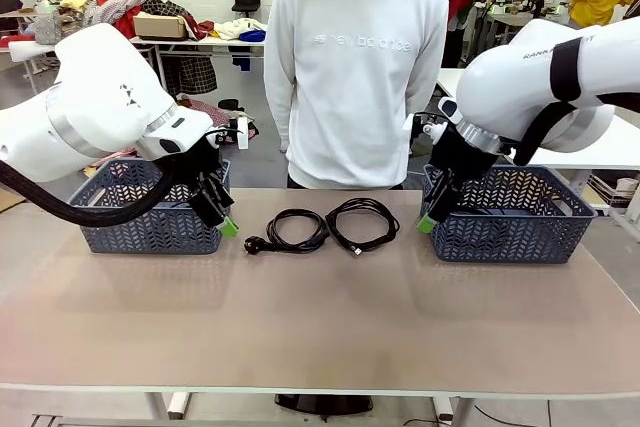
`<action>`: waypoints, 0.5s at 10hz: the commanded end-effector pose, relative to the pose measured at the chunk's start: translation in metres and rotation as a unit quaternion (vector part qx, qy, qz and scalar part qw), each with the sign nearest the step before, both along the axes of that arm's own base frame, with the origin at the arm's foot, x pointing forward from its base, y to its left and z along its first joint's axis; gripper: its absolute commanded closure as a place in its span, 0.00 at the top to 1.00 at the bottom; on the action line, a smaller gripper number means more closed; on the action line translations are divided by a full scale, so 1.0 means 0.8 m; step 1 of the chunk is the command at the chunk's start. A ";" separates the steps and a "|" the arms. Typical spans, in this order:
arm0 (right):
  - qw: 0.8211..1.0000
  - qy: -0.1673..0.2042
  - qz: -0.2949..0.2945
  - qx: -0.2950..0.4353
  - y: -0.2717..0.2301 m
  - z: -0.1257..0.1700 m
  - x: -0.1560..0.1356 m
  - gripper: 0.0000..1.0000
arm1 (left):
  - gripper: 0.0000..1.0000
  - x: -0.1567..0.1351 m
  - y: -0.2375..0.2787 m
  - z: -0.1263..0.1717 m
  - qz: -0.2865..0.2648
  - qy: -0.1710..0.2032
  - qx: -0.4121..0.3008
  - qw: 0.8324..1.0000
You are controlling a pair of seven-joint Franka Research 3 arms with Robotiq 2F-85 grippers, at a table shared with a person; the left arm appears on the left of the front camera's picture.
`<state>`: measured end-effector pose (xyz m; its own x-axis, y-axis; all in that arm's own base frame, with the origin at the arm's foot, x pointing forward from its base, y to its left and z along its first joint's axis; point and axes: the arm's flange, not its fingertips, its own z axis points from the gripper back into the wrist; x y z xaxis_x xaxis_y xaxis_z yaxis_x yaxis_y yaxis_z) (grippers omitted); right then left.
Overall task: Organize the cables according to human instructions.
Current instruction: Pick up a bundle of cables and place it in the basket indicated by the human.
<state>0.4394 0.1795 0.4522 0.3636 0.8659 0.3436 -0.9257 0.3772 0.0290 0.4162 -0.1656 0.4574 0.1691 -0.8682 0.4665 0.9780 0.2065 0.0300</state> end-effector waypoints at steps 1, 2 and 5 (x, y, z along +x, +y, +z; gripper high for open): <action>1.000 -0.010 0.000 0.017 0.000 -0.007 -0.022 1.00 | 1.00 0.000 0.003 0.002 0.000 0.002 0.000 1.000; 1.000 -0.009 0.003 0.014 0.000 -0.008 -0.026 1.00 | 1.00 0.000 0.003 0.002 0.000 0.002 0.000 1.000; 1.000 0.002 0.007 -0.003 0.002 -0.006 -0.021 1.00 | 1.00 0.000 0.003 0.002 0.000 0.002 0.000 1.000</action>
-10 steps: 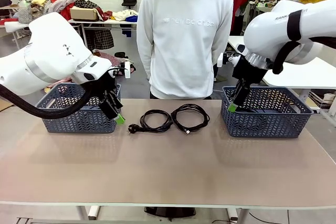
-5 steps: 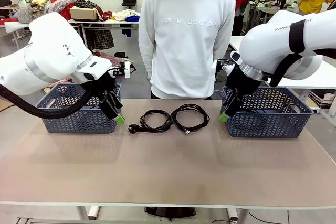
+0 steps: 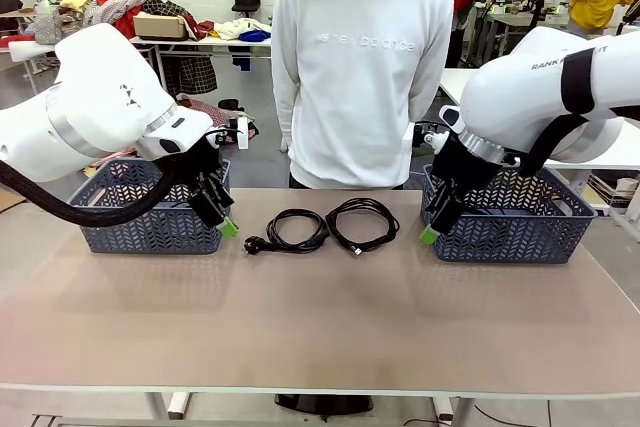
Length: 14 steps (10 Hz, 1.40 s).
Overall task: Organize the cables according to human instructions.
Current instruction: Pick up a bundle of cables and place it in the basket indicated by the human.
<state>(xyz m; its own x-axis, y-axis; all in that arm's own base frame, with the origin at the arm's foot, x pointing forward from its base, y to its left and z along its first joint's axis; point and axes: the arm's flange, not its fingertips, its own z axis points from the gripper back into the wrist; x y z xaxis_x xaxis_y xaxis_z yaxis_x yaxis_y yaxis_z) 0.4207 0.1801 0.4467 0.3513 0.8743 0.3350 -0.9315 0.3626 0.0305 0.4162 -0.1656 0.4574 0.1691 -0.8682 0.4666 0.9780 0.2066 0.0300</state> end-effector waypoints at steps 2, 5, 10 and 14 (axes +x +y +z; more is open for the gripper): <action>1.000 -0.001 -0.001 0.001 0.001 0.001 0.003 1.00 | 1.00 0.000 0.003 0.002 0.000 0.002 0.000 1.000; 1.000 -0.001 -0.001 0.001 0.001 0.001 0.003 1.00 | 1.00 0.000 0.003 0.002 0.000 0.002 0.000 1.000; 1.000 -0.001 -0.001 0.001 0.001 0.001 0.003 1.00 | 1.00 0.000 0.003 0.002 0.000 0.002 0.000 1.000; 1.000 -0.001 -0.001 0.001 0.001 0.001 0.003 1.00 | 1.00 0.000 0.003 0.002 0.000 0.002 0.000 1.000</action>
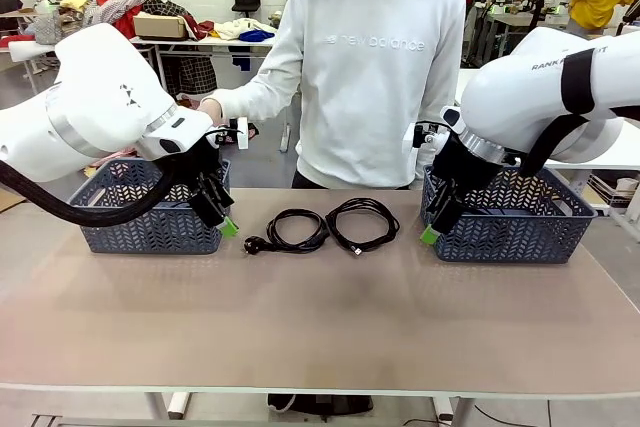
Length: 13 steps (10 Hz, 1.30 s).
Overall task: Organize the cables according to human instructions.
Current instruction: Pick up a bundle of cables and place it in the basket indicated by the human.
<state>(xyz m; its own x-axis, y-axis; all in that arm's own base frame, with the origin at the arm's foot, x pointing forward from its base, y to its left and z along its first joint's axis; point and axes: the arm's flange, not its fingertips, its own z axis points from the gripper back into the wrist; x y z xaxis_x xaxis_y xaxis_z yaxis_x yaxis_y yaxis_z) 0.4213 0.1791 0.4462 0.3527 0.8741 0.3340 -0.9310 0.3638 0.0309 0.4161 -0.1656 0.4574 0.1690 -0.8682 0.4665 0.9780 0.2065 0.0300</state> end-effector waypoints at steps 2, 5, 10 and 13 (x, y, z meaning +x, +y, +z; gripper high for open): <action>1.000 -0.001 0.000 0.001 0.003 0.002 0.002 1.00 | 1.00 0.000 0.003 0.002 0.000 0.002 0.000 1.000; 1.000 -0.001 0.000 0.001 0.003 0.002 0.002 1.00 | 1.00 0.000 0.003 0.002 0.000 0.002 0.000 1.000; 1.000 -0.001 0.000 0.001 0.003 0.002 0.002 1.00 | 1.00 0.033 -0.050 -0.011 -0.057 -0.038 0.082 0.994; 1.000 -0.001 0.000 0.001 0.003 0.002 0.002 1.00 | 1.00 0.078 -0.111 -0.037 -0.114 -0.058 0.140 0.982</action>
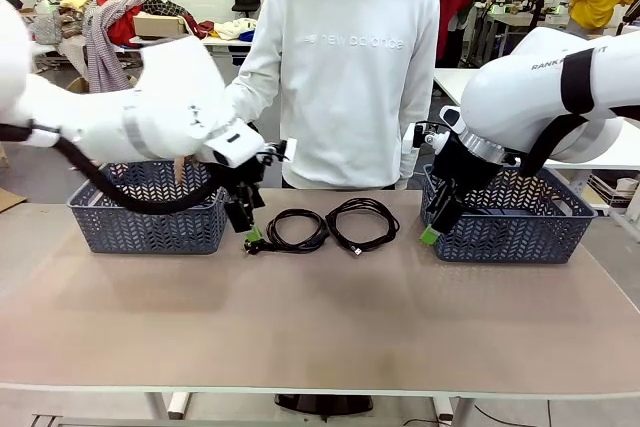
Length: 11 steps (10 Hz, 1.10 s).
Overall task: Organize the cables according to human instructions.
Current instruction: Pick up a bundle of cables and place it in the basket indicated by the human.
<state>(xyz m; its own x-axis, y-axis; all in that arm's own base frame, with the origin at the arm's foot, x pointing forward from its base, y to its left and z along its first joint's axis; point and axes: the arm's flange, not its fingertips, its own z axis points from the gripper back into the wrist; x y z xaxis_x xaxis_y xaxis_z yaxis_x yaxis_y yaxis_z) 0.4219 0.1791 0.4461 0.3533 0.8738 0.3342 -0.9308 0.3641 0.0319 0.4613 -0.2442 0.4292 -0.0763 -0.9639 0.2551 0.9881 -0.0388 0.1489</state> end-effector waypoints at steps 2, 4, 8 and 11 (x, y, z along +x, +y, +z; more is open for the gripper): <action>1.000 -0.002 0.000 0.001 0.003 0.002 0.001 1.00 | 1.00 0.043 -0.045 -0.022 -0.003 -0.014 0.049 0.999; 1.000 -0.002 0.000 0.001 0.003 0.002 0.001 1.00 | 1.00 0.064 -0.062 -0.039 0.002 0.004 0.066 0.998; 1.000 -0.002 0.000 0.001 0.003 0.002 0.001 1.00 | 1.00 0.069 -0.065 -0.054 -0.001 0.013 0.062 0.998; 1.000 -0.002 0.000 0.001 0.003 0.002 0.001 1.00 | 1.00 0.069 -0.065 -0.054 -0.001 0.013 0.062 0.998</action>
<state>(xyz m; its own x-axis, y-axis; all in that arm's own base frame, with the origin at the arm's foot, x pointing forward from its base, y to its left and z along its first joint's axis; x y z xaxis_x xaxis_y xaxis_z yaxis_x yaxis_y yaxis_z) 0.4223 0.1794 0.4464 0.3526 0.8738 0.3349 -0.9310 0.3636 0.0316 0.5187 -0.3009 0.3876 -0.0692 -0.9877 0.1400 0.9931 -0.0549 0.1034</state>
